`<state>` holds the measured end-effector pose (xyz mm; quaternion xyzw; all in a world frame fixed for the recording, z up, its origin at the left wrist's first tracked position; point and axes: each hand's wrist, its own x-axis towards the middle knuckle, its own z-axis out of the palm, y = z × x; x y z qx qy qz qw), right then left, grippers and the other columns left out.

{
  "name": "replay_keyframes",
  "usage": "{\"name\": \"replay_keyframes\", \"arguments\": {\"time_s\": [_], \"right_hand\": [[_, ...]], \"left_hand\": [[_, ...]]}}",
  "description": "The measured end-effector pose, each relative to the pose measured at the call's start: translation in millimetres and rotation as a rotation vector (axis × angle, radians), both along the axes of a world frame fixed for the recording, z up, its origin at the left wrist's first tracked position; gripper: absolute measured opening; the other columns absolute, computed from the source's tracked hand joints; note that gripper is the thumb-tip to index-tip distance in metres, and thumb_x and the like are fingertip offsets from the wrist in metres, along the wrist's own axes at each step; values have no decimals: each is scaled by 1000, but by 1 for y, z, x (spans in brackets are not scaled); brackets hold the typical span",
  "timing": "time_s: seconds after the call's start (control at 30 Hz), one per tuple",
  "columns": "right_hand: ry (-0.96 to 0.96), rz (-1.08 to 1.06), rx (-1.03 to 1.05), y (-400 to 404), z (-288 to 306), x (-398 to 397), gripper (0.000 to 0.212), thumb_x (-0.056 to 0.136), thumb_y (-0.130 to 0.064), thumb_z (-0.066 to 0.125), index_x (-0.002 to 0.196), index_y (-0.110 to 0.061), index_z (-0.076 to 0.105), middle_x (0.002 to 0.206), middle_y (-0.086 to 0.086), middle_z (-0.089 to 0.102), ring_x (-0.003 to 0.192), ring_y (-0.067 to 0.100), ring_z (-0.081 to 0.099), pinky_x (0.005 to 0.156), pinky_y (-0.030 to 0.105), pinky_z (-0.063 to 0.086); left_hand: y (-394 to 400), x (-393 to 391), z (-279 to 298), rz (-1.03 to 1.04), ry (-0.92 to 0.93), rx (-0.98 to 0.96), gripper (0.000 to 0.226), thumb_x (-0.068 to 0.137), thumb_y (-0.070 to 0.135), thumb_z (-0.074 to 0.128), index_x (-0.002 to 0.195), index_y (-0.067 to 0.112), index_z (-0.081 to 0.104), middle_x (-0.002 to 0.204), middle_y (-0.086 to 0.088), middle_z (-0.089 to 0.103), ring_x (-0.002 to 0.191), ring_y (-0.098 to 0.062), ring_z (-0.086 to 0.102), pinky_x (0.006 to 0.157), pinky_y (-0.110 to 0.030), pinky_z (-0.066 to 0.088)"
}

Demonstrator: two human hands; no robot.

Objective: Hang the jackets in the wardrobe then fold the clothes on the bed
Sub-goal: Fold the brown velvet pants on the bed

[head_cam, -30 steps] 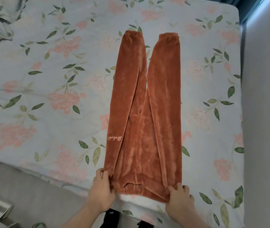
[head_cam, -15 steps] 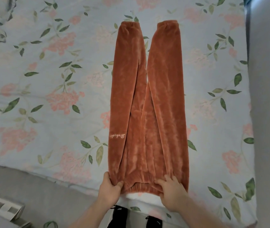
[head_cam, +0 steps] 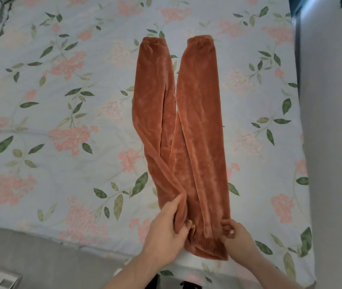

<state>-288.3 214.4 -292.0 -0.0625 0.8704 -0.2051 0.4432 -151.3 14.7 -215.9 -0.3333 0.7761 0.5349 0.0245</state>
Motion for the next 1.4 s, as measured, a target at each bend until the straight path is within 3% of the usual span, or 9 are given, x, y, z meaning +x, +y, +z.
{"name": "replay_keyframes", "arguments": {"time_s": [0.2, 0.43, 0.6, 0.8, 0.93, 1.07, 1.1, 1.23, 1.4], "right_hand": [[-17, -72, 62, 20, -2, -39, 38, 88, 1, 55, 110, -30, 64, 111, -1, 65, 90, 16, 63, 72, 27, 47], [-65, -106, 85, 30, -14, -56, 47, 85, 9, 43, 112, -24, 63, 116, 4, 64, 96, 21, 65, 68, 26, 46], [36, -188, -85, -13, -10, -65, 17, 98, -20, 57, 109, -28, 66, 101, -4, 70, 89, 15, 66, 81, 30, 50], [59, -243, -253, -102, -11, -92, 36, 91, -38, 73, 123, -28, 62, 105, -10, 70, 92, 7, 68, 94, 30, 54], [42, -204, -248, -148, -19, -115, 46, 90, -46, 72, 129, -30, 56, 110, -9, 65, 102, 12, 66, 96, 28, 51], [142, -156, -247, -165, -23, -124, 11, 98, -41, 61, 92, -32, 59, 68, -13, 59, 75, 13, 62, 78, 34, 53], [217, -192, -284, -164, -24, -124, 19, 100, -38, 58, 82, -30, 57, 60, -11, 52, 66, 12, 57, 74, 39, 51], [442, -422, -384, -145, -26, -129, 31, 103, -33, 48, 74, -25, 45, 62, -4, 47, 68, 13, 52, 70, 43, 43], [350, -458, -247, -122, -39, -151, 26, 104, -26, 51, 78, -21, 54, 71, -1, 58, 75, 25, 58, 73, 43, 46]], "left_hand": [[39, -70, -4, -446, -125, -165, 80, 92, 22, 55, 161, 34, 16, 133, 9, 50, 117, -20, 56, 101, -38, 49], [50, -76, -66, -813, -462, -65, 88, 95, 37, 60, 164, 21, 9, 166, -8, 24, 149, -31, 31, 121, -35, 32], [15, -74, -64, -475, -212, 49, 42, 93, 23, 62, 133, 36, 63, 117, 20, 62, 99, -1, 62, 91, -11, 44], [-80, -107, -56, -34, -84, -56, 31, 85, 8, 69, 100, 36, 69, 99, 13, 67, 74, -10, 63, 75, -22, 52], [-127, -136, -64, 22, -96, -177, 31, 84, 11, 70, 107, 32, 68, 109, 15, 56, 82, -4, 62, 77, -10, 44], [-151, -159, -74, 64, -128, -211, 36, 85, 15, 68, 116, 33, 64, 113, 18, 45, 90, -3, 59, 76, -3, 38], [-155, -165, -77, 75, -131, -211, 37, 85, 15, 68, 118, 32, 63, 112, 18, 43, 93, -3, 58, 78, -4, 38], [-176, -183, -88, 105, -120, -234, 42, 83, 25, 68, 124, 27, 62, 124, 6, 45, 110, -14, 58, 101, -30, 46], [-226, -212, -105, 64, -280, -356, 57, 83, 29, 72, 136, 18, 56, 144, -8, 43, 131, -30, 48, 114, -41, 39]]}}
